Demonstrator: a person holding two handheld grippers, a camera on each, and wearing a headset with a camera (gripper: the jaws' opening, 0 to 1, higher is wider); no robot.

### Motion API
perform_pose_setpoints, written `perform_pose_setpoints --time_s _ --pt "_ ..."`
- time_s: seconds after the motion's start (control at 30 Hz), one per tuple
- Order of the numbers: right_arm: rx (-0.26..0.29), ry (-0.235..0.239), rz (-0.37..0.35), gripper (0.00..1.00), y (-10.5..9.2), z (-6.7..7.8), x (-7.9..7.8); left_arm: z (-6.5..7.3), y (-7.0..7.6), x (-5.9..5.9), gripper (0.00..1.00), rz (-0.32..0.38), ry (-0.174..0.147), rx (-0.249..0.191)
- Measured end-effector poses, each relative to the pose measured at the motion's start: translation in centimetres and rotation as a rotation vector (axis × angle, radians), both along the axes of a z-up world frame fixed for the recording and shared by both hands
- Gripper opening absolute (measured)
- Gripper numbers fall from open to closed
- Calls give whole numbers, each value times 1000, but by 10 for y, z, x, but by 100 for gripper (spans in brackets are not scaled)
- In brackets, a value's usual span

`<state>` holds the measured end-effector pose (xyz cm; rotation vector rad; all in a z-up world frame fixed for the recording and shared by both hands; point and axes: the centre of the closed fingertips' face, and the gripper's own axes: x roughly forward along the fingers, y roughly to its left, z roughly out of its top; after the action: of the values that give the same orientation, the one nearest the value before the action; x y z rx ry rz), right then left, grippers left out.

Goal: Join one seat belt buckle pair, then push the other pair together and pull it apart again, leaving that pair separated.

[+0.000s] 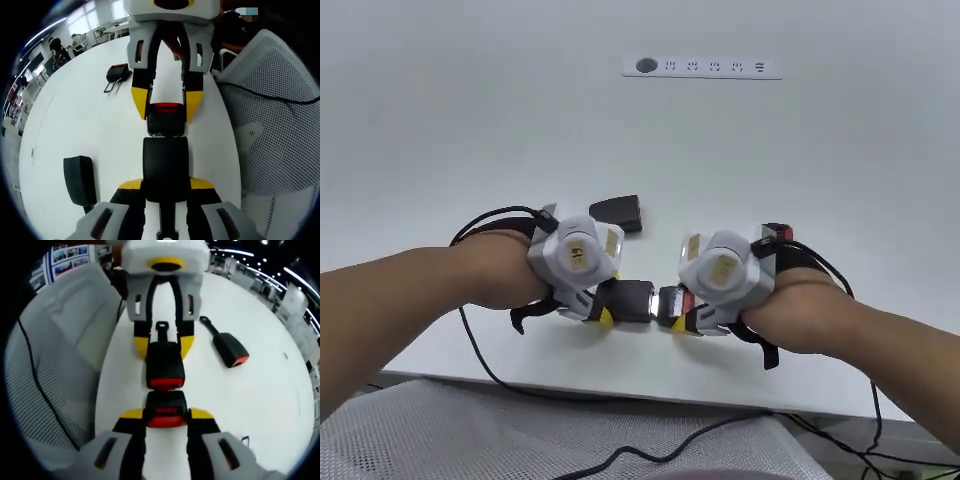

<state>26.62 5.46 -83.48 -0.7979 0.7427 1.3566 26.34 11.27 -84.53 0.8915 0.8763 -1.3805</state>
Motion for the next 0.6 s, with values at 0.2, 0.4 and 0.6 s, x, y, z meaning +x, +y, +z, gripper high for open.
perform_pose_setpoints --time_s 0.2,0.4,0.6 --pt "5 5 -16 29 -3 -2 -3 1 2 0 31 16 -2 -7" --pt "14 4 3 29 -6 -1 -3 1 6 1 32 17 5 -31" --pt "4 7 7 29 -6 -2 -3 2 6 0 32 11 3 -6"
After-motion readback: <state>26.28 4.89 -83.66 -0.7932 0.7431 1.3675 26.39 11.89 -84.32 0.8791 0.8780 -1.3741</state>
